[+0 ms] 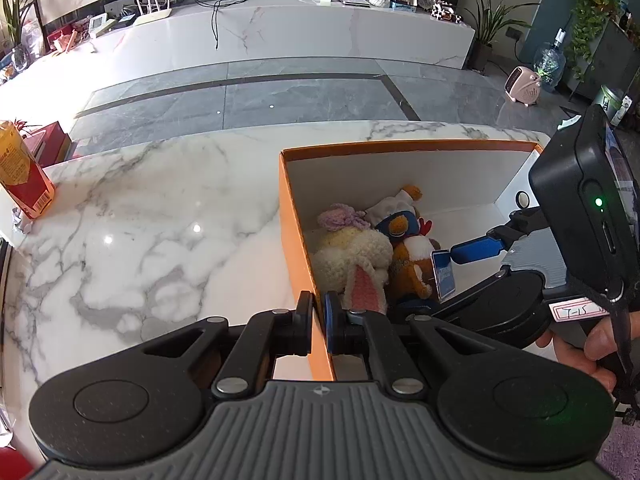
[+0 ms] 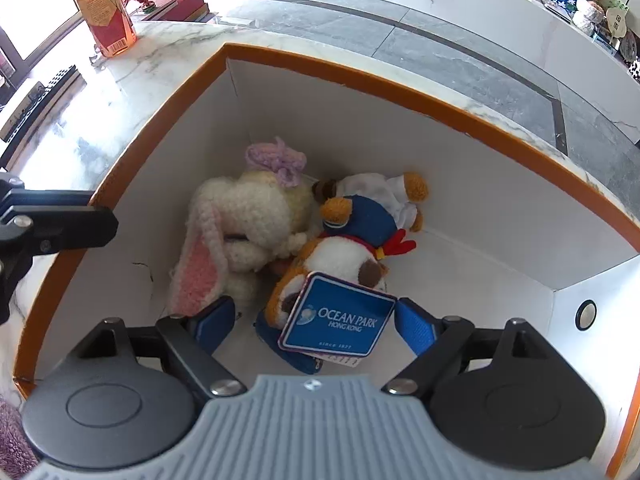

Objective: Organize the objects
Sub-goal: 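Open both tools to release the toys and withdraw from the box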

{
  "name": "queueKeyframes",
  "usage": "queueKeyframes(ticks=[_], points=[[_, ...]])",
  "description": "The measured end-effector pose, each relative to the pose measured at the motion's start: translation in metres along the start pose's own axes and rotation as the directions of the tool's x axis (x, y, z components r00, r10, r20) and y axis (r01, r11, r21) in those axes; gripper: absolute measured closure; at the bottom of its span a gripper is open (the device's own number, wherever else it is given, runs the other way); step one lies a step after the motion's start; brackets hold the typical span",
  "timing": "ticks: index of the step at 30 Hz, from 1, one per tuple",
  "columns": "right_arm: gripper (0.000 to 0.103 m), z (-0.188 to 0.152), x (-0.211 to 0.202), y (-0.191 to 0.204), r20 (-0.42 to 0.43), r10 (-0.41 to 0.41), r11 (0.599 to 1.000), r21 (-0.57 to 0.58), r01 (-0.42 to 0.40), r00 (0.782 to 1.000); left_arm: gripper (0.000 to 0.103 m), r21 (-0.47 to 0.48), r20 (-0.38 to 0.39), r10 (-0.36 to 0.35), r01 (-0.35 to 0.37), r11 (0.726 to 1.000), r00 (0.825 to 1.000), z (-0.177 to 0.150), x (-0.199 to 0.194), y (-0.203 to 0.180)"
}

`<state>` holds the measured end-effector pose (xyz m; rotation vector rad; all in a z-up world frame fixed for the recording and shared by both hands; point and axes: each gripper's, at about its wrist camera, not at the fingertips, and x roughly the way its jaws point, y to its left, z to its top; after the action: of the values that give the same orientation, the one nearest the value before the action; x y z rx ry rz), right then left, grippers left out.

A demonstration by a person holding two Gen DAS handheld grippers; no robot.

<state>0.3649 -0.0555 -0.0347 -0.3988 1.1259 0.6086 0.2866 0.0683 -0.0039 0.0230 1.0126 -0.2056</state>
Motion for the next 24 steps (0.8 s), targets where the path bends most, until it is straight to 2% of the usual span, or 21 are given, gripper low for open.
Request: queueKeyframes(ticks=[5,10,13,15,20,24], points=[[0.016,-0.009,-0.019,0.001,0.022,0.003,1.000,0.000,-0.003,1.000,0.096,-0.044,0.030,-0.005,0.007,0.999,1.000,-0.004,-0.009,0.003],[0.016,-0.033,-0.074,-0.003,0.140,0.027,0.999,0.028,-0.031,0.990,0.095,-0.034,0.175,-0.018,0.024,0.999,0.984,-0.019,-0.056,-0.006],[0.016,-0.053,-0.107,-0.003,0.204,0.042,0.998,0.043,-0.052,0.978,0.094,-0.008,0.221,-0.061,0.065,0.998,0.973,-0.034,-0.085,-0.016],[0.016,-0.068,-0.126,-0.001,0.244,0.053,0.996,0.051,-0.067,0.968,0.094,0.016,0.234,-0.111,0.110,0.994,0.966,-0.045,-0.100,-0.026],[0.020,-0.112,-0.161,0.000,0.323,0.068,0.990,0.093,-0.103,0.944,0.094,0.069,0.229,-0.183,0.172,0.983,0.956,-0.076,-0.119,-0.054],[0.022,-0.155,-0.172,-0.001,0.360,0.000,0.987,0.150,-0.058,0.933,0.094,0.106,0.228,-0.204,0.184,0.977,0.952,-0.097,-0.118,-0.077]])
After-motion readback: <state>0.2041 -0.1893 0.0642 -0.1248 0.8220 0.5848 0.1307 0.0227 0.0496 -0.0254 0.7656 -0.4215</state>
